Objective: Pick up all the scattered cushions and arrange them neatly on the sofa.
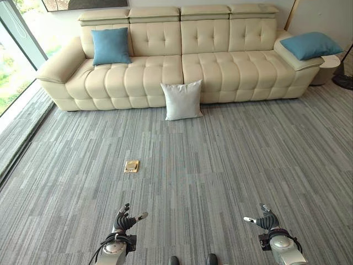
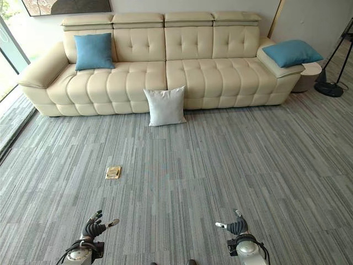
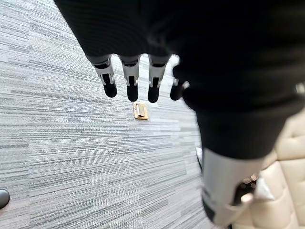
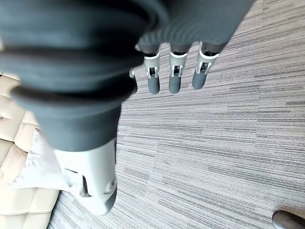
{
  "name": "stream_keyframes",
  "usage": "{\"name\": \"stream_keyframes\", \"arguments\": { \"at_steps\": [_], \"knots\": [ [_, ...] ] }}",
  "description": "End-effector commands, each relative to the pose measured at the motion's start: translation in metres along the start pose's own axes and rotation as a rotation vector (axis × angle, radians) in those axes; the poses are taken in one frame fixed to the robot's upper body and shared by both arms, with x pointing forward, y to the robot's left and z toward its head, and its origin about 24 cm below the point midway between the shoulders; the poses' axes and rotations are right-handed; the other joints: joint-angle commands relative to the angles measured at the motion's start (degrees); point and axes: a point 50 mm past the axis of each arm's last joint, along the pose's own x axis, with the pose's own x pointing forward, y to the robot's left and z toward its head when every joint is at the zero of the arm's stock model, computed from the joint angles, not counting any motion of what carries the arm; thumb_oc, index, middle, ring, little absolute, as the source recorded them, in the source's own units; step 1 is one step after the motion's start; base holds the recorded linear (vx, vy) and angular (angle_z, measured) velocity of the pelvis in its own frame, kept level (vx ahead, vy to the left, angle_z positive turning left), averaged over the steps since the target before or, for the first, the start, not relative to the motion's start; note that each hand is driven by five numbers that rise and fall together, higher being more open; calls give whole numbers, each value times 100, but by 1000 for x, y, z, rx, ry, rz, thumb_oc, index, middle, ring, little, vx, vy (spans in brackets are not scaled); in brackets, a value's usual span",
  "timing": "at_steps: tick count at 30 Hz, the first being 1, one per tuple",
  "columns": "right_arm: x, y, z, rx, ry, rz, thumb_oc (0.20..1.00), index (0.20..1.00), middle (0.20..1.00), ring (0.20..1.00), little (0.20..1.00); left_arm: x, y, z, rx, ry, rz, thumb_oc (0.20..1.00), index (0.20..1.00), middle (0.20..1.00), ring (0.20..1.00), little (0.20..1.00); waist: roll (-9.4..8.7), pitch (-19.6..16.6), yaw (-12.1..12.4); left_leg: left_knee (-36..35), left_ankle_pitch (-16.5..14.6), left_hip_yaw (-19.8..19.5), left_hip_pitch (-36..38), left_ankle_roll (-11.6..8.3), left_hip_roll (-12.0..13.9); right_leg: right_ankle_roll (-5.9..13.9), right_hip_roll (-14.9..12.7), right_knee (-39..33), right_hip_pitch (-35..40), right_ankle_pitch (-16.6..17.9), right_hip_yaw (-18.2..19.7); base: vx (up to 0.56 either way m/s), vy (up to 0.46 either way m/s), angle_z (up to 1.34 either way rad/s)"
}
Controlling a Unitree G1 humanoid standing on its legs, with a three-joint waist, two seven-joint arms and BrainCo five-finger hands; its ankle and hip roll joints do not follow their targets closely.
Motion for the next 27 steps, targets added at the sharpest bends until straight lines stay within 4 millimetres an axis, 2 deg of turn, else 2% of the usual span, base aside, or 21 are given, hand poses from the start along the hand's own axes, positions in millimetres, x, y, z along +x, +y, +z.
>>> {"name": "stream_keyframes", "arguments": {
  "at_steps": [1,8,11,18,27],
  "knots": [
    [3,-3,25,52,-116,-31,1000,1000,1000,1000,1000,6,15,14,100,-71,45,1000,1000,1000,1000,1000,-163,-193,-17,-38,-175,17,38,-623,462,600,-441,9,199,-500,18,0,0,0],
    [4,2,25,13,-100,-30,1000,1000,1000,1000,1000,5,7,4,-2,-9,25,1000,1000,1000,1000,1000,-185,-204,1,-38,-193,-6,92,-612,469,575,-405,9,251,-538,38,0,0,0],
    [3,6,18,-22,-65,-13,1000,1000,1000,1000,1000,5,2,-2,-99,28,23,1000,1000,1000,1000,1000,-211,-216,12,-38,-187,-22,91,-612,473,562,-386,9,255,-551,46,0,0,0],
    [2,10,8,-38,-25,25,1000,1000,1000,1000,1000,5,2,1,-129,22,20,1000,1000,1000,1000,1000,-252,-187,28,-38,-180,-31,90,-623,487,556,-375,9,259,-565,36,0,0,0],
    [1,14,-2,-25,27,40,1000,1000,1000,1000,1000,5,0,-6,-134,59,-4,1000,1000,1000,1000,1000,-248,-184,-18,-38,-200,-7,124,-617,496,551,-369,9,265,-564,76,0,0,0]
  ]
}}
